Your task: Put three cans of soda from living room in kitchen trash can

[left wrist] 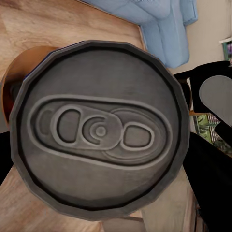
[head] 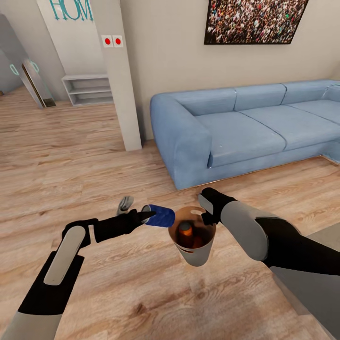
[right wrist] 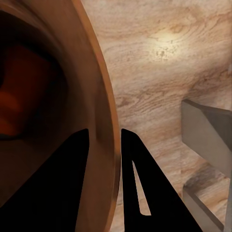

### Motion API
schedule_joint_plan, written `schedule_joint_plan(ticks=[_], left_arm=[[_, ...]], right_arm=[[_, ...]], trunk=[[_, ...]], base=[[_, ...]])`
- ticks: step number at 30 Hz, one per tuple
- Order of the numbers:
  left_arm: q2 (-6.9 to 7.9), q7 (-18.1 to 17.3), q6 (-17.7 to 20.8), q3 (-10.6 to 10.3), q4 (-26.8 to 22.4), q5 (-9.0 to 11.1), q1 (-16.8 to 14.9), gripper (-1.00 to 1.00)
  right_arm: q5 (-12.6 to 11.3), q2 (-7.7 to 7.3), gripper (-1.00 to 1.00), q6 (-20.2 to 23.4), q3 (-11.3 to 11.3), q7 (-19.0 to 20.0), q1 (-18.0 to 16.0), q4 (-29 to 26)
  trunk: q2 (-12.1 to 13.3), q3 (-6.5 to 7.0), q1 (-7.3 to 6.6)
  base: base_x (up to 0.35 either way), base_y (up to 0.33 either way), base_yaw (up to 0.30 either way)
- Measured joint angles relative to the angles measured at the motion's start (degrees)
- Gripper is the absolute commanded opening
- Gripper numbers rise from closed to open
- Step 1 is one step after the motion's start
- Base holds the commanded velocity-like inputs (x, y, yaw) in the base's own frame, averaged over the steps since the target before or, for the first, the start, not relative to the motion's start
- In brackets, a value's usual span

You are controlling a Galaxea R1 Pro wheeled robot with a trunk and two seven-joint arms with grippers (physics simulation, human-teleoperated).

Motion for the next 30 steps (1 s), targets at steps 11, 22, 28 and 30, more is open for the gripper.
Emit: schedule_joint_plan(ticks=[11, 22, 28, 30], left_arm=[[-1.39, 0.1, -4.7, -1.8, 2.2, -1.0, -0.1, -1.00], [-4.04, 0.1, -9.3, -6.3, 6.1, -3.2, -0.2, -1.00], [-7.92, 0.0, -10.1, -8.1, 9.8, -7.8, -0.2, -1.00], [-8.40, -0.1, -11.2, -8.6, 10.8, -8.2, -0.2, -1.00]], right_arm=[[0.0, 0.00, -1.00, 0.1, 0.0, 0.0, 0.0, 0.0], [0.0, 0.00, -1.00, 0.1, 0.1, 0.0, 0.0, 0.0], [0.0, 0.00, -1.00, 0.1, 0.0, 0.0, 0.0, 0.0], [0.0, 0.00, -1.00, 0.1, 0.1, 0.0, 0.0, 0.0]], trunk=[[0.0, 0.00, 0.00], [0.0, 0.00, 0.00], [0.0, 0.00, 0.00], [0.0, 0.00, 0.00]], base=[[0.000, 0.000, 0.000], [0.000, 0.000, 0.000], [0.000, 0.000, 0.000], [0.000, 0.000, 0.000]])
